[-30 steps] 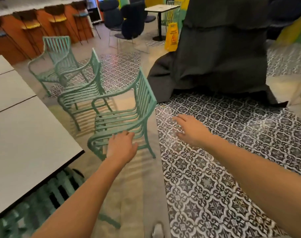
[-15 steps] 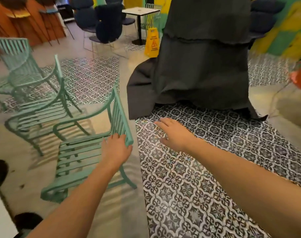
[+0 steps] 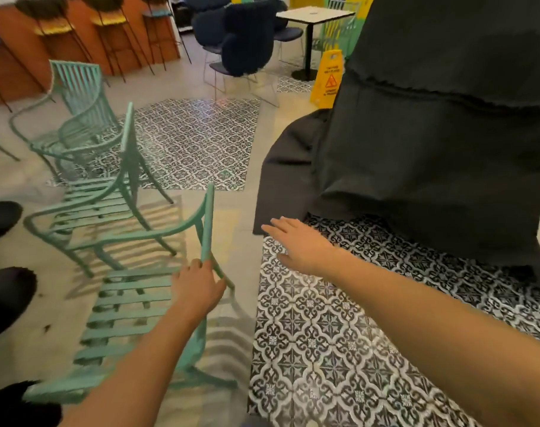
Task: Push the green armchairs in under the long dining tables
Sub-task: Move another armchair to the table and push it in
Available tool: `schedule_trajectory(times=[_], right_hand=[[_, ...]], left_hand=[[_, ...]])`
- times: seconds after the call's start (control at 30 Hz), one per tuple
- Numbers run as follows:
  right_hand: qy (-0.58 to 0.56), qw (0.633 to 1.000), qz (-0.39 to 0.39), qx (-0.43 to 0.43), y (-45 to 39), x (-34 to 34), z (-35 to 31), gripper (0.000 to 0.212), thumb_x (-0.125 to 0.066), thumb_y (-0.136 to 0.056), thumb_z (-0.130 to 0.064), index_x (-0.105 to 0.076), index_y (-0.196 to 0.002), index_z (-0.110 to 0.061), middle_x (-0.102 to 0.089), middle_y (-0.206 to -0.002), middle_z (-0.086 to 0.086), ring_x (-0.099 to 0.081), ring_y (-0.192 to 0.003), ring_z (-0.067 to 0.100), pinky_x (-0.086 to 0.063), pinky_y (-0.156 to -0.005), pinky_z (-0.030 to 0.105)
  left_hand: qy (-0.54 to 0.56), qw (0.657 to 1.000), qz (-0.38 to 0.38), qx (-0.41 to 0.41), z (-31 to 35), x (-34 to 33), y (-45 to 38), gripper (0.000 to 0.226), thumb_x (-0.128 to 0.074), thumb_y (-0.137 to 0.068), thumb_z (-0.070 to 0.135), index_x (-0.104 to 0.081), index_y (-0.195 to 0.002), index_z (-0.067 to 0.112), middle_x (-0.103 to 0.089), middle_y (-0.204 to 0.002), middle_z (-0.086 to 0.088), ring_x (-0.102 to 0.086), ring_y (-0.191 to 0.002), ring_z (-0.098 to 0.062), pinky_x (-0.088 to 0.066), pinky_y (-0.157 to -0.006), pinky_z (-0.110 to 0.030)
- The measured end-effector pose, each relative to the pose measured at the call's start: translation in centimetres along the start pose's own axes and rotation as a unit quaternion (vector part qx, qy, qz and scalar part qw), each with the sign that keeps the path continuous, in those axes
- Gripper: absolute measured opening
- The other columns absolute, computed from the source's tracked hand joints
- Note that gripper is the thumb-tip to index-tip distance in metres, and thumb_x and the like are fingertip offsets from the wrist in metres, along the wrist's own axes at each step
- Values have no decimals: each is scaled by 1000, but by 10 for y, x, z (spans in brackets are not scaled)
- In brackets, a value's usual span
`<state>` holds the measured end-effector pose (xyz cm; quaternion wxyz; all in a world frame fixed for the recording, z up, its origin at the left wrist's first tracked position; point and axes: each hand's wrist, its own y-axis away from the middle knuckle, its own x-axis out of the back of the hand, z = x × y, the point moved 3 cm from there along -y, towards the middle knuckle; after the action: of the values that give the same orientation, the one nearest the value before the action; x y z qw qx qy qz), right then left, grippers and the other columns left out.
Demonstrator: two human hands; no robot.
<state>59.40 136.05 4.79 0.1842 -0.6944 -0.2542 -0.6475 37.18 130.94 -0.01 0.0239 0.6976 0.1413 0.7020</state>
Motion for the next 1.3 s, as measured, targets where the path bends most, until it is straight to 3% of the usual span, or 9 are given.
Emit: schedule_trajectory(times=[0.23, 0.37, 0.6, 0.7, 0.8, 0.93, 1.03, 1.17, 1.3], right_hand=[[-2, 994, -14, 105, -108, -22, 41, 70, -54, -92, -27, -19, -152, -18, -24, -156, 12, -21, -143, 31, -21, -115, 43], [11, 988, -34, 151, -180, -42, 52, 69, -55, -92, -31, -22, -151, -16, -26, -155, 15, -23, -142, 33, -23, -115, 44], [46, 965, -58, 252, -283, -59, 47, 67, -58, -91, -34, -29, -148, -17, -28, -154, 13, -22, -142, 32, -24, -115, 46], [63, 951, -81, 292, -307, -72, 42, 70, -60, -89, -33, -28, -149, -17, -28, -153, 14, -19, -143, 31, -24, -113, 48], [74, 939, -111, 316, -330, -84, 46, 72, -60, -88, -32, -25, -150, -19, -21, -156, 14, -14, -145, 30, -21, -114, 50], [82, 917, -127, 369, -360, -105, 52, 68, -53, -93, -43, -25, -149, -17, -17, -158, 14, -7, -146, 31, -19, -113, 54], [47, 903, -164, 394, -375, -113, 43, 63, -42, -97, -49, -25, -150, -19, -15, -159, 11, 2, -148, 28, -9, -113, 62], [13, 902, -144, 407, -379, -123, 37, 60, -37, -96, -55, -34, -147, -24, -26, -156, 6, -1, -148, 24, 5, -109, 69], [-24, 900, -131, 415, -382, -131, 39, 53, -42, -95, -54, -47, -139, -25, -39, -148, 4, -11, -148, 24, 4, -105, 75]], left_hand=[[84, 992, -54, 78, 14, -22, -75, 68, -45, -91, 59, -32, -145, 20, -45, -140, -6, -51, -122, -30, -42, -96, -46], [98, 989, -39, 103, 14, -34, -130, 69, -45, -91, 61, -32, -145, 21, -46, -137, -3, -54, -119, -27, -45, -95, -42], [168, 974, -43, 143, 0, -41, -202, 59, -53, -90, 51, -36, -137, 19, -50, -128, -4, -58, -110, -27, -49, -85, -37], [199, 960, -73, 181, -9, -49, -203, 43, -56, -90, 45, -45, -123, 19, -53, -114, -2, -60, -100, -24, -48, -77, -33], [223, 935, -148, 234, -26, -68, -198, 39, -58, -82, 50, -49, -107, 22, -56, -98, 2, -61, -92, -20, -50, -78, -31], [281, 879, -225, 313, -28, -85, -169, 49, -61, -79, 46, -51, -119, 21, -62, -103, 1, -61, -91, -16, -49, -76, -26], [327, 841, -204, 380, -17, -85, -144, 24, -61, -84, 41, -53, -105, 30, -56, -82, 10, -55, -72, -7, -40, -56, -16], [343, 795, -164, 472, -12, -91, -125, 30, -61, -80, 59, -61, -89, 31, -63, -80, 7, -66, -85, -15, -51, -71, -27], [313, 796, -163, 492, -8, -86, -129, 28, -62, -83, 57, -58, -87, 29, -59, -79, 7, -60, -76, -14, -46, -66, -27]])
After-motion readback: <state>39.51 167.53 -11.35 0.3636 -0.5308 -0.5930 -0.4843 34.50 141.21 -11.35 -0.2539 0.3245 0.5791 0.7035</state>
